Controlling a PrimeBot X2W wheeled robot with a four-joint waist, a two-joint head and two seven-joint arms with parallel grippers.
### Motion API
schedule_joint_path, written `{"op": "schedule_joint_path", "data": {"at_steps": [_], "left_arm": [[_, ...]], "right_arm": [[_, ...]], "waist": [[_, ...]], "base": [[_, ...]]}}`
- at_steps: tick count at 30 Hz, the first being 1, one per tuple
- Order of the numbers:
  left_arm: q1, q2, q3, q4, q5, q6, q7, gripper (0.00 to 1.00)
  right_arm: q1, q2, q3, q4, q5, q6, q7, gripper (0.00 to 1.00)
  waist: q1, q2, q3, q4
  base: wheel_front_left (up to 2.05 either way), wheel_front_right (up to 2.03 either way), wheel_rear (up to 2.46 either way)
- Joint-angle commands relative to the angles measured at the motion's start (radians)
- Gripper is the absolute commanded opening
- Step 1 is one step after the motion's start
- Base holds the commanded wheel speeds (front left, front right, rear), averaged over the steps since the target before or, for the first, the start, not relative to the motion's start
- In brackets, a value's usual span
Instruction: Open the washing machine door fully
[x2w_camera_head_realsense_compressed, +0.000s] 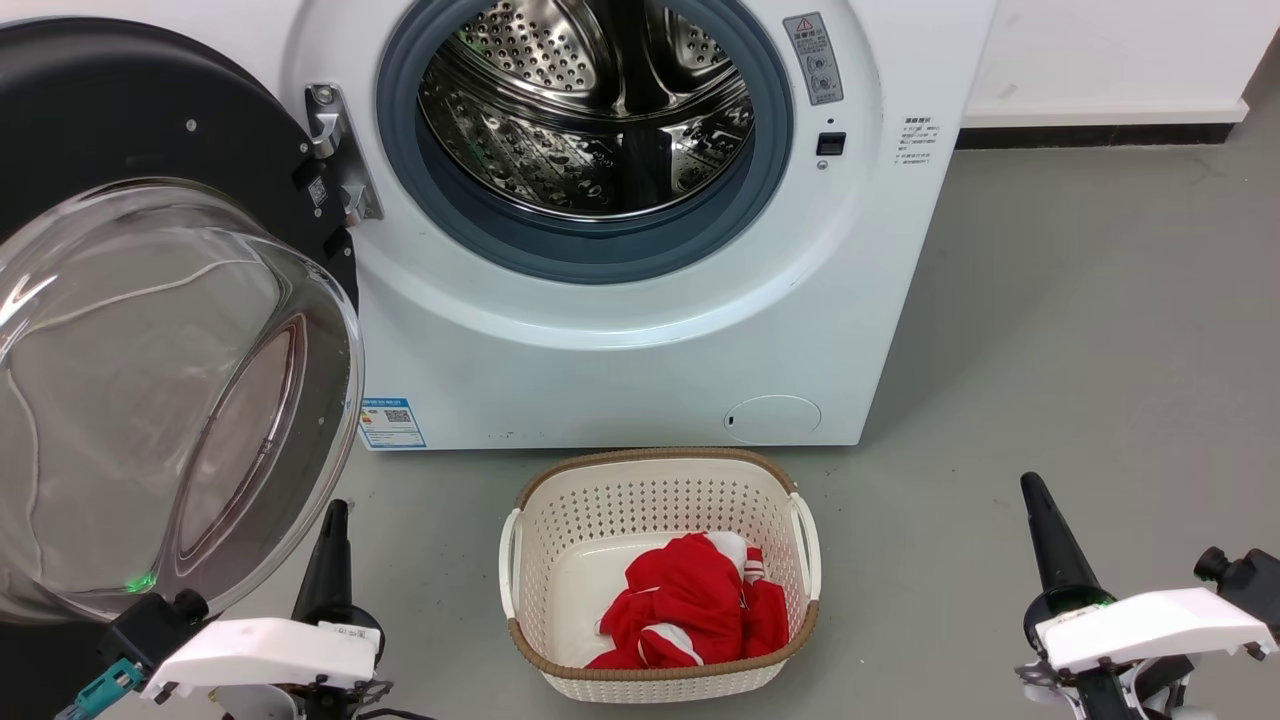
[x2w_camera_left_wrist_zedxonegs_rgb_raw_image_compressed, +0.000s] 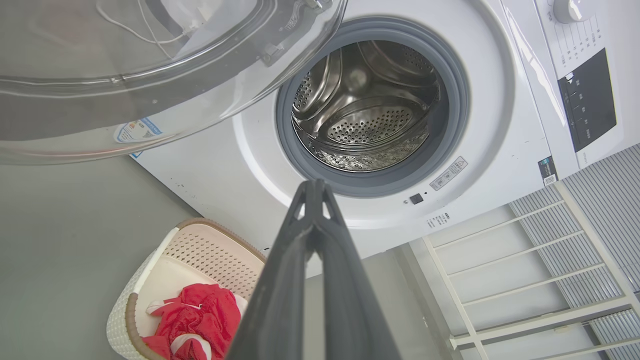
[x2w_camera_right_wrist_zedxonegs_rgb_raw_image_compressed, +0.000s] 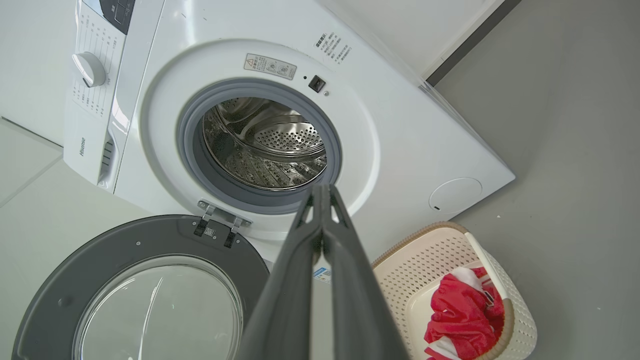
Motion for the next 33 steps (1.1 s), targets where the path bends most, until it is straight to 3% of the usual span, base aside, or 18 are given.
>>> {"op": "schedule_joint_path", "data": {"at_steps": [1,33], "left_arm": [[-0.028,0.003,0.002,-0.006,-0.032,-0.004,0.007,0.0],[-0.05,0.003,0.011,0.018,-0.36,-0.007,0.092,0.0]], "right_arm": [[-0.027,-0.007,-0.006,-0.006,0.034,0.0,0.005,0.0],[-0.048,-0.006,-0.045,0.023,0.361,0.0,0.07,0.0]], "waist": [[-0.0001,0.0,0.0,0.0],[-0.0001,0.0,0.002,0.007]], "base": [[0.0,0.0,0.0],[0.0,0.0,0.0]]}}
